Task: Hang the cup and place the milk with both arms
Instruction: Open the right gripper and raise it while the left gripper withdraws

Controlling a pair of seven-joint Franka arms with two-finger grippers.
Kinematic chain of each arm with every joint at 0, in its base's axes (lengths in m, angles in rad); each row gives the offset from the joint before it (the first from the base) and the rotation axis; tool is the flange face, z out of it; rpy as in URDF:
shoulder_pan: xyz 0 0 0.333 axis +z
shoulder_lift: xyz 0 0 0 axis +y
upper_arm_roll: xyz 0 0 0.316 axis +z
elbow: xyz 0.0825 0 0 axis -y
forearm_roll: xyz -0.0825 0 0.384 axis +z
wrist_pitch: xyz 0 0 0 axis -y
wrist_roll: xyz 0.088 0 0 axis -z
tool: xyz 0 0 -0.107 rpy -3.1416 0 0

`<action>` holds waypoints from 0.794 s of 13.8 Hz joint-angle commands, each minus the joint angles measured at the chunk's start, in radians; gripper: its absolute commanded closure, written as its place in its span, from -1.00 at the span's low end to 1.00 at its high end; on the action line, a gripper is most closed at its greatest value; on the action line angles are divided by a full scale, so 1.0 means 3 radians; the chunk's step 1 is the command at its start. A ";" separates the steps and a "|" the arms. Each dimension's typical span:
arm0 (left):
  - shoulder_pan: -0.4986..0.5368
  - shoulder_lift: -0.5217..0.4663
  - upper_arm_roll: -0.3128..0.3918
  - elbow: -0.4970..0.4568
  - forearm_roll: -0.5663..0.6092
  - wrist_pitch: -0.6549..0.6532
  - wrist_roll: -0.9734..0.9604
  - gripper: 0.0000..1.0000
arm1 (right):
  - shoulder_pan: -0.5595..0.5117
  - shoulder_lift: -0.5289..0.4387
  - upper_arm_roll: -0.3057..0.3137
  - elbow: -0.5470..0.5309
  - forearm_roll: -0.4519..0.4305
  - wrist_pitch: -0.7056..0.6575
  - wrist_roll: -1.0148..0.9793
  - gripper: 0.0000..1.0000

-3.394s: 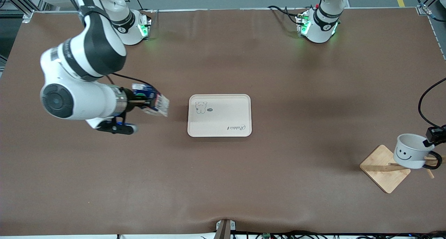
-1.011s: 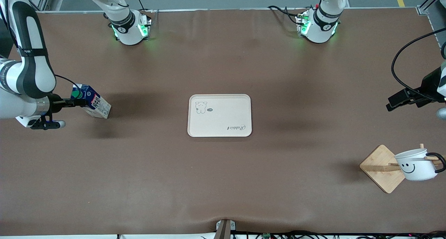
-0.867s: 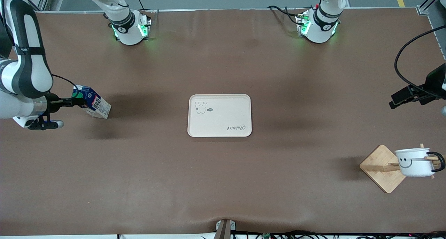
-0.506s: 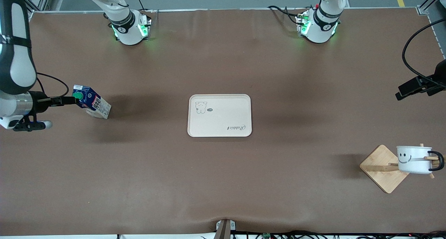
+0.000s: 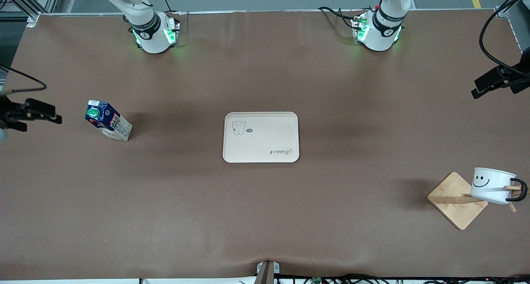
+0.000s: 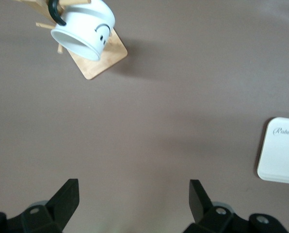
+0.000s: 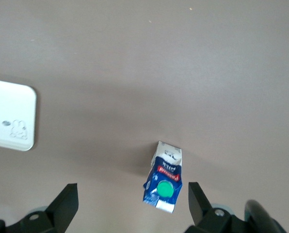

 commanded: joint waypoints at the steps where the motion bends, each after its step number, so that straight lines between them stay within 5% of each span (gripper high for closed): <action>1: -0.0382 -0.0187 0.0320 -0.0176 0.0055 -0.0051 -0.0008 -1.00 | 0.0151 -0.0050 0.0042 0.0125 0.0011 -0.0121 0.0009 -1.00; 3: -0.0597 -0.0269 0.0479 -0.0273 0.0055 -0.0096 -0.0008 -1.00 | 0.0304 -0.0345 0.0022 0.0008 -0.0024 -0.0171 0.0116 -1.00; 7: -0.0715 -0.0274 0.0541 -0.0263 0.0060 -0.0143 0.0002 -1.00 | 0.0316 -0.1006 -0.0004 -0.0937 -0.0045 -0.0157 0.0266 -1.00; 11: -0.0715 -0.0269 0.0536 -0.0253 0.0060 -0.0122 0.0002 -1.00 | 0.0203 -0.1037 0.0001 -0.0863 -0.0054 -0.0105 0.0266 -1.00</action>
